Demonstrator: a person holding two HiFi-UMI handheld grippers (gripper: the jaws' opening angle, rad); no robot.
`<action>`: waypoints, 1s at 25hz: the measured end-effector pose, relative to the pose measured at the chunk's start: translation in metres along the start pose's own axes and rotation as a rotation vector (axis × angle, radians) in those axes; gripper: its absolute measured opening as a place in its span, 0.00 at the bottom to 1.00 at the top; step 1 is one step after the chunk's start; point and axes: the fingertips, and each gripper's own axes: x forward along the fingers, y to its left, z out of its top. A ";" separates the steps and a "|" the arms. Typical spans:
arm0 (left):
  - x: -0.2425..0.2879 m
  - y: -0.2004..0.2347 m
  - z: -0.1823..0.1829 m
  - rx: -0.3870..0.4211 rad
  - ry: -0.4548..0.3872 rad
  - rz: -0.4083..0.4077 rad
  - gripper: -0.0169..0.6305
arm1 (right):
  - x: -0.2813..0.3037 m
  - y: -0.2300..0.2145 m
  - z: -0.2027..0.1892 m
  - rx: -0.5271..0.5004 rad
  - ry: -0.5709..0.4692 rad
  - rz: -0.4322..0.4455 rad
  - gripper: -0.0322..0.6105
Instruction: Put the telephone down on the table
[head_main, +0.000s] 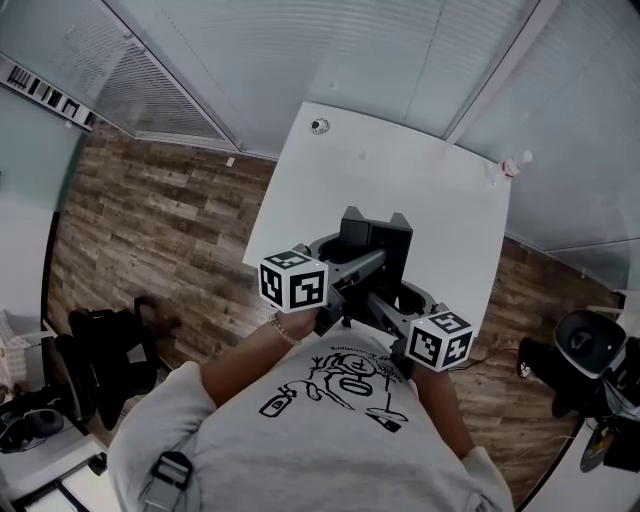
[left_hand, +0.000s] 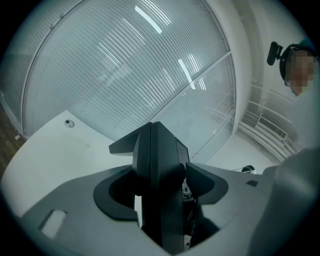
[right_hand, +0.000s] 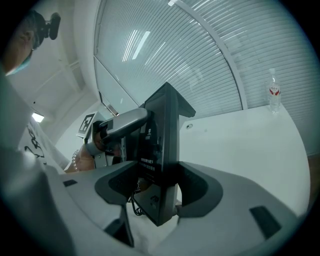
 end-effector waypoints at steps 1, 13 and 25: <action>0.001 0.002 0.001 -0.001 0.000 0.001 0.48 | 0.001 -0.001 0.001 0.000 0.000 0.001 0.42; -0.006 0.033 0.042 0.010 0.028 -0.023 0.48 | 0.043 0.007 0.034 0.014 -0.023 -0.017 0.42; -0.003 0.050 0.045 -0.008 0.063 -0.044 0.48 | 0.058 0.003 0.035 0.048 -0.022 -0.046 0.42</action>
